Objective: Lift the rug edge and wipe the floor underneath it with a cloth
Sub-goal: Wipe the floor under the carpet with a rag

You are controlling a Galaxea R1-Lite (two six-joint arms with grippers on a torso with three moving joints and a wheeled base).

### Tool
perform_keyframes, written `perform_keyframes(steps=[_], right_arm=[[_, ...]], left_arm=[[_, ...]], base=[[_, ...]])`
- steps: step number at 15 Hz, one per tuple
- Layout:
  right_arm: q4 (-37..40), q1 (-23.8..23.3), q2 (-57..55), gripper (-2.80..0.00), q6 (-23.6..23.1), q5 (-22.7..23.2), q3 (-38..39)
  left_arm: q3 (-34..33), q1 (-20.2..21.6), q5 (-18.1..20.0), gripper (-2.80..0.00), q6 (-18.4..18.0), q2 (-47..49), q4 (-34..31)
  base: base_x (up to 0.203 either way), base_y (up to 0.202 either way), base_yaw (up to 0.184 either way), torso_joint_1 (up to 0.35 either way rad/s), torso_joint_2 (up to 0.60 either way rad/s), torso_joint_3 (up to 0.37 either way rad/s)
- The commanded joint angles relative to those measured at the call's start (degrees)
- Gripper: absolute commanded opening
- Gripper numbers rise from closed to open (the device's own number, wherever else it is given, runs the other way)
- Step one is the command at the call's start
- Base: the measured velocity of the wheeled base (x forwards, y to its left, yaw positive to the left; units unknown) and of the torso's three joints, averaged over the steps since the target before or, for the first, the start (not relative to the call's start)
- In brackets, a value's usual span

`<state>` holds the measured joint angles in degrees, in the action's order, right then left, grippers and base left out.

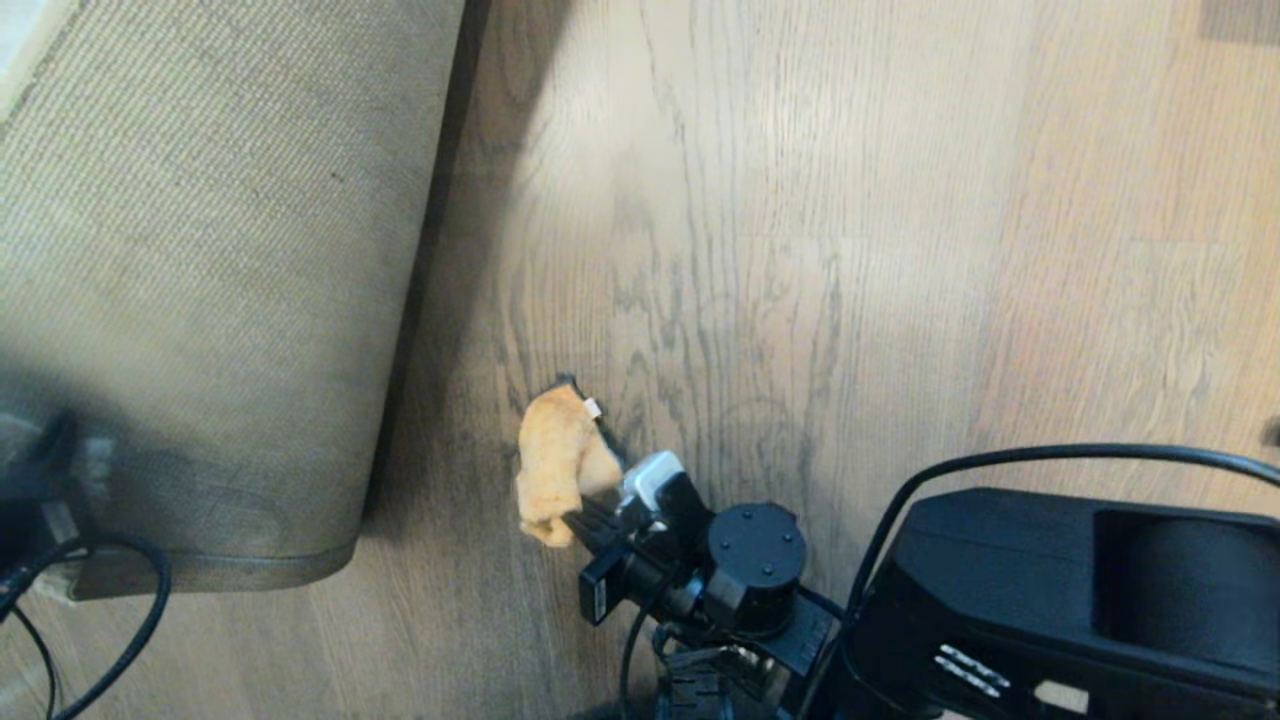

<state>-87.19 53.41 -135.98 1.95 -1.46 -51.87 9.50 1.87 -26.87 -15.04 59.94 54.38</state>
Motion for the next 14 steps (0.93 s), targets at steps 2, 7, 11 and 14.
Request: perform_keyframes(steps=[2, 7, 11, 14], right_arm=[[-2.77, -1.40, -2.42, -2.80, 0.10, -1.09, -1.37], [-2.77, -7.57, -2.64, -2.80, 0.77, -1.19, -4.47], [-2.77, -11.86, -0.45, -2.80, 0.69, -1.83, -4.52], [-2.77, -15.61, 2.36, -2.80, 0.69, -2.31, -4.08]], left_arm=[[-0.09, -0.11, -0.20, -2.80, -0.07, 0.00, 0.37], [-1.15, -0.11, -0.20, -2.80, -0.07, -0.53, 0.46], [1.49, -0.11, -0.55, -2.80, -0.07, -0.53, 0.46], [-1.30, -0.03, -0.55, -2.80, -0.07, -0.53, 0.54]], base=[[0.000, 0.000, 0.000, 0.000, 0.00, 0.000], [0.000, 0.000, 0.000, 0.000, 0.00, 0.000], [0.000, 0.000, 0.000, 0.000, 0.00, 0.000], [0.000, 0.000, 0.000, 0.000, 0.00, 0.000]])
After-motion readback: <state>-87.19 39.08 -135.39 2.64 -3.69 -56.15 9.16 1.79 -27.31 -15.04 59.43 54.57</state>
